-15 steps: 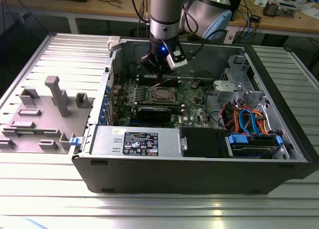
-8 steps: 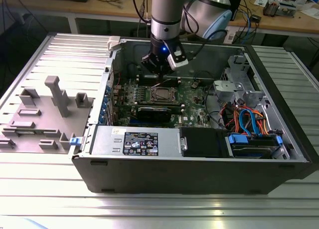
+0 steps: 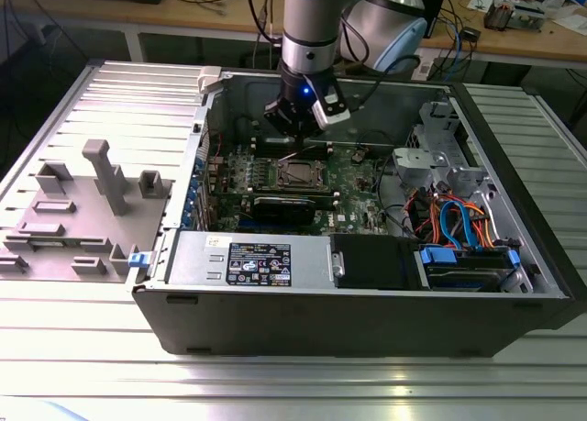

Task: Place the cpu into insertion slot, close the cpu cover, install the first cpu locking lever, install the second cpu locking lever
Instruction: 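Install the first cpu locking lever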

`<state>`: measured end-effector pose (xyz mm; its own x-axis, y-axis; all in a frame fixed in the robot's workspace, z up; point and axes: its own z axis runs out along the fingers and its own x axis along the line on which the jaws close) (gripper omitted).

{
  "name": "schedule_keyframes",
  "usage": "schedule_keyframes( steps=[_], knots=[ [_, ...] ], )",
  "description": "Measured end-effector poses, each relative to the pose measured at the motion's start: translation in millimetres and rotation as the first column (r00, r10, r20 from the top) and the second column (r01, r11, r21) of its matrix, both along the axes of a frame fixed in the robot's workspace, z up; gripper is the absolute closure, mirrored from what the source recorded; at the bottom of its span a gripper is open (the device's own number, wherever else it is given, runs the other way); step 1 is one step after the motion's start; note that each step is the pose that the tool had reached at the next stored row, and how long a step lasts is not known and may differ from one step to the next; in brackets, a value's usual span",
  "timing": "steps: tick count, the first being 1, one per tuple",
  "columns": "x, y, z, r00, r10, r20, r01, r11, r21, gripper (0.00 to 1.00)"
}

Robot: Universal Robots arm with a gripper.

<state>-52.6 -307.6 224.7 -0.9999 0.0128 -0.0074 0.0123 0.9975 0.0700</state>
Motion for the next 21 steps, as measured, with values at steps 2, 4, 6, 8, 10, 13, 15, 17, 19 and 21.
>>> schedule_keyframes(
  steps=[2, 4, 6, 8, 10, 13, 15, 17, 19, 21],
  knots=[
    [0.2, 0.0, -0.2, 1.0, 0.0, 0.0002, 0.0, 1.0, 0.0001, 0.89],
    [0.3, 0.0, -0.3, 1.0, 0.0, 0.0001, 0.0, 1.0, 0.0001, 0.89],
    [0.3, 0.1, -0.3, 1.0, 0.0, 0.0001, 0.0, 1.0, 0.0001, 0.89],
    [0.3, 0.0, -0.3, 1.0, 0.0, 0.0001, 0.0, 1.0, 0.0001, 0.89],
    [0.6, 0.1, -0.5, 1.0, 0.0, 0.0001, 0.0, 1.0, 0.0001, 0.89],
    [2.1, 0.2, -1.0, 1.0, 0.0, 0.0002, 0.0, 1.0, 0.0004, 0.89],
    [4.2, 0.3, -1.5, 1.0, 0.0, 0.0001, 0.0, 1.0, 0.0002, 0.89],
    [6.0, 0.2, -2.4, 1.0, 0.0, 0.0001, 0.0, 1.0, 0.0001, 0.89],
    [8.1, 0.3, -4.1, 1.0, 0.0, 0.0001, 0.0, 1.0, 0.0003, 0.89],
    [9.2, 0.2, -5.3, 1.0, -0.002, 0.0002, 0.002, 1.0, 0.001, 0.89]
  ],
)
